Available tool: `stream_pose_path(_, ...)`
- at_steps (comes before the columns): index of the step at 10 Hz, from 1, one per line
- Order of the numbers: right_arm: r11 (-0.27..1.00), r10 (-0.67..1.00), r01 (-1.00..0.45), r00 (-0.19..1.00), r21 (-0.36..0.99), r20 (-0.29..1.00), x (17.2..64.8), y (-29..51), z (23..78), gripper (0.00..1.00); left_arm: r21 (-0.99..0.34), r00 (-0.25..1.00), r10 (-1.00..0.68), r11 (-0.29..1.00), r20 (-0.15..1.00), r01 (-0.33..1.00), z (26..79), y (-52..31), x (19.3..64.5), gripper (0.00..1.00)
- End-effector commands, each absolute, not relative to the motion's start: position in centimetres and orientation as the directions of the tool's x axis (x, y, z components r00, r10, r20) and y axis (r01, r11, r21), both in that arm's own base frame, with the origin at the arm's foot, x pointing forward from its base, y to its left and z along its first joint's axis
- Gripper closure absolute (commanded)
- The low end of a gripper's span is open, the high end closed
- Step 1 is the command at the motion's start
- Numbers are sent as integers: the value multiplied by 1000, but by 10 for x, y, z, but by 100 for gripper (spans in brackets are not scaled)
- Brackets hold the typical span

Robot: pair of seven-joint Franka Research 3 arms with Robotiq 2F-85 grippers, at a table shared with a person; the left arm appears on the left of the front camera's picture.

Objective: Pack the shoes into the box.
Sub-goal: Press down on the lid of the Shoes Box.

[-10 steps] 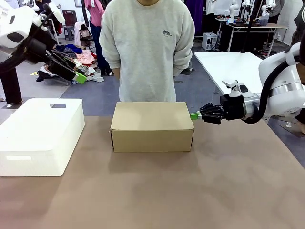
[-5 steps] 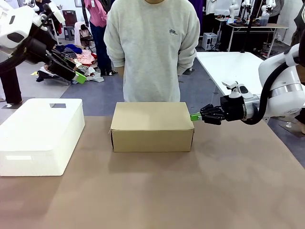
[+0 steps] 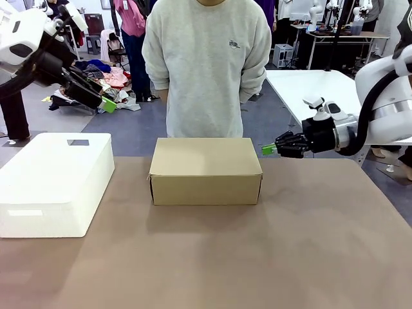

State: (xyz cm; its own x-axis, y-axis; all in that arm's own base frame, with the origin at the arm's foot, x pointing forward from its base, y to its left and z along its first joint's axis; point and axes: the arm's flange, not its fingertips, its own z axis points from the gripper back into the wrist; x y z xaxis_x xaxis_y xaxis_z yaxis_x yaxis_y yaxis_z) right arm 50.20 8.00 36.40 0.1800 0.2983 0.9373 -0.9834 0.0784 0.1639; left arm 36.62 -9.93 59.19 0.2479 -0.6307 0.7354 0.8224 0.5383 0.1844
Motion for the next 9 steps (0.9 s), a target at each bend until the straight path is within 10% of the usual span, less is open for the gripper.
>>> stream_pose_path(1,77,382,-974,226,212,896,498,79,385,82,184,248,-631,538,735,822,592,-99,366,0)
stream_pose_path(5,142,508,-969,248,204,825,470,75,418,3,112,419,-550,690,722,715,619,-154,396,80)
stream_pose_path(6,175,533,-965,259,195,805,465,75,424,0,96,452,-547,705,704,703,619,-162,402,100)
stream_pose_path(9,289,630,-953,263,94,731,449,81,442,0,56,551,-510,766,661,641,605,-186,420,100)
